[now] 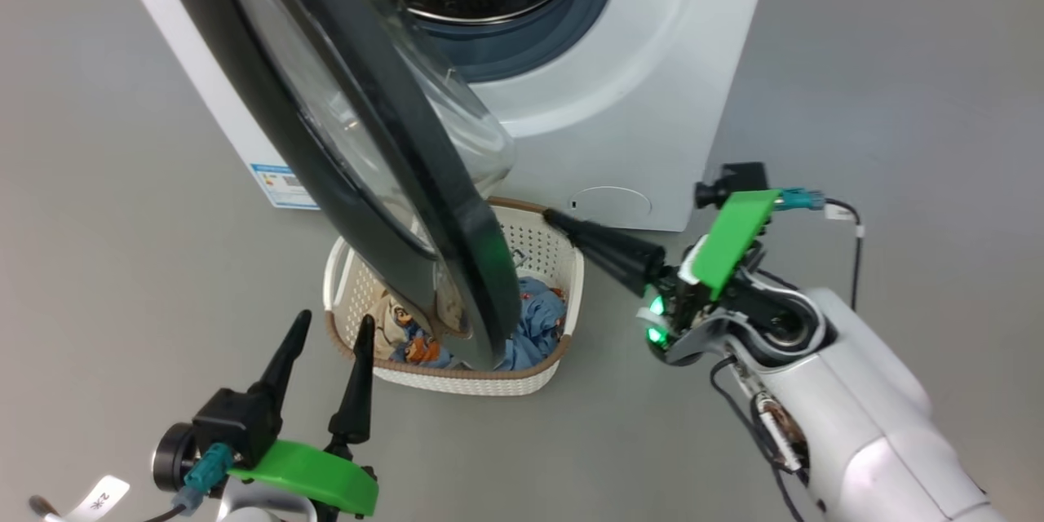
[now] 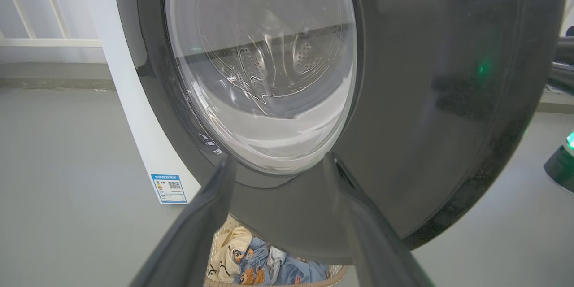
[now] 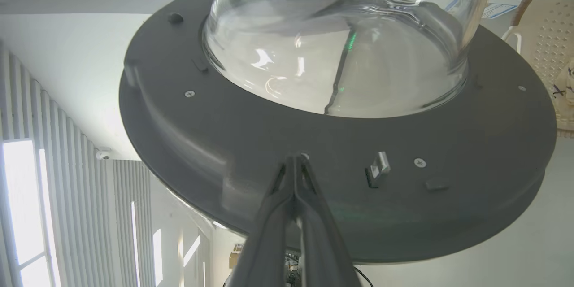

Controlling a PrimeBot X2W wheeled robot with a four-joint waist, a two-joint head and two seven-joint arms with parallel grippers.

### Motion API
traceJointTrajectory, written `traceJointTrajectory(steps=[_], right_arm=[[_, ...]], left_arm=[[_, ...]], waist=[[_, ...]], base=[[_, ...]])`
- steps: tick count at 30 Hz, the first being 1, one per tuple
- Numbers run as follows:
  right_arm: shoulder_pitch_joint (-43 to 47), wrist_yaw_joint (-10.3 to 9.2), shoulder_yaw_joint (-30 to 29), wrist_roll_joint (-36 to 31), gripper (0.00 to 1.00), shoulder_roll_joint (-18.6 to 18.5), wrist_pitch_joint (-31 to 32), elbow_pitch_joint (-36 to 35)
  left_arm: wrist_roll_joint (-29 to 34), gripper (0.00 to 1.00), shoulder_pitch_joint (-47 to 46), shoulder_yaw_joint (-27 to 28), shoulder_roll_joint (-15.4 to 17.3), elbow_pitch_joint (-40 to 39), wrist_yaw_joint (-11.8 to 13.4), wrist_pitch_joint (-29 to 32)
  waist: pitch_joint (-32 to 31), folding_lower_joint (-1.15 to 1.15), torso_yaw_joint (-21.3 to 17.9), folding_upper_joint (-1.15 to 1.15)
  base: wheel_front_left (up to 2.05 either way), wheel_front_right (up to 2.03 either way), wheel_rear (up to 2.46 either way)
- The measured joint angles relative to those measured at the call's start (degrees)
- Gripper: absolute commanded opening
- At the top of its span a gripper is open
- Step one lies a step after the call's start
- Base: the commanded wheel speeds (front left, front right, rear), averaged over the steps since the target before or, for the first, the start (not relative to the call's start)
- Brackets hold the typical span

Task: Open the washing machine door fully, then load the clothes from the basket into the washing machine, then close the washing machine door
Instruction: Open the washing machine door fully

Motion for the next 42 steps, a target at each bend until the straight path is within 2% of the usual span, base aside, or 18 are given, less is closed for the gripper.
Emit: traceJointTrajectory(steps=[5,14,15,17,24,31,36,37,39,40,42], right_arm=[[3.7,0.0,-4.1,0.0,0.0,-2.3,-3.3,-5.1],[16.4,0.0,-11.7,-1.8,0.0,-7.2,-11.5,-16.0],[17.9,0.0,-12.1,-2.1,0.25,-7.6,-12.2,-17.0],[20.9,0.0,-13.0,-2.6,1.0,-8.0,-14.0,-19.1],[28.5,0.0,-14.4,-10.1,1.0,-8.4,-23.0,-24.7],[31.8,0.0,-14.9,-25.0,1.0,-9.5,-36.2,-26.3],[33.1,0.0,-16.9,-41.2,1.0,-11.6,-45.6,-23.8],[33.1,0.0,-16.9,-41.2,1.0,-11.6,-45.6,-23.8],[33.2,0.0,-19.1,-49.5,1.0,-11.9,-47.1,-22.7],[33.7,0.0,-21.7,-59.6,1.0,-11.6,-47.6,-22.1],[34.4,0.0,-24.6,-67.6,1.0,-10.3,-48.1,-22.3]], left_arm=[[0.3,1.0,0.3,1.0,0.0,0.0,0.0,0.0],[1.2,1.0,1.6,2.5,0.0,0.1,-0.4,0.0],[1.2,1.0,1.6,2.6,0.0,0.1,-0.4,0.0],[1.2,1.0,1.6,2.9,0.0,0.1,-0.5,0.0],[1.5,1.0,1.8,3.6,0.1,0.1,-0.5,0.0],[1.5,1.0,2.9,3.8,0.1,0.2,-0.5,0.0],[1.5,1.0,3.5,3.9,0.1,0.3,-0.9,0.0],[1.5,1.0,3.5,3.9,0.1,0.3,-0.9,0.0],[1.5,1.0,4.1,4.0,0.1,0.4,-0.9,0.0],[1.5,1.0,4.5,4.2,0.1,0.4,-0.9,0.0],[1.5,1.0,5.0,4.2,0.1,0.5,-0.9,0.0]], waist=[[-0.5,0.0,-1.4,0.0],[-1.9,0.0,-4.1,0.0],[-2.0,0.0,-4.2,0.0],[-2.3,0.0,-4.6,0.0],[-2.5,0.0,-5.9,0.0],[-3.5,0.0,-6.5,0.0],[-4.5,0.0,-6.8,0.0],[-4.5,0.0,-6.8,0.0],[-4.9,0.0,-7.0,0.0],[-5.3,0.0,-7.3,0.0],[-5.8,0.0,-7.5,0.0]], base=[[0.0,0.0,0.0],[0.0,0.0,0.0],[0.0,0.0,0.0],[0.0,0.0,0.0],[0.0,0.0,0.0],[0.0,0.0,0.0],[0.0,0.0,0.0],[0.0,0.0,0.0],[0.0,0.0,0.0],[0.0,0.0,0.0],[0.0,0.0,0.0]])
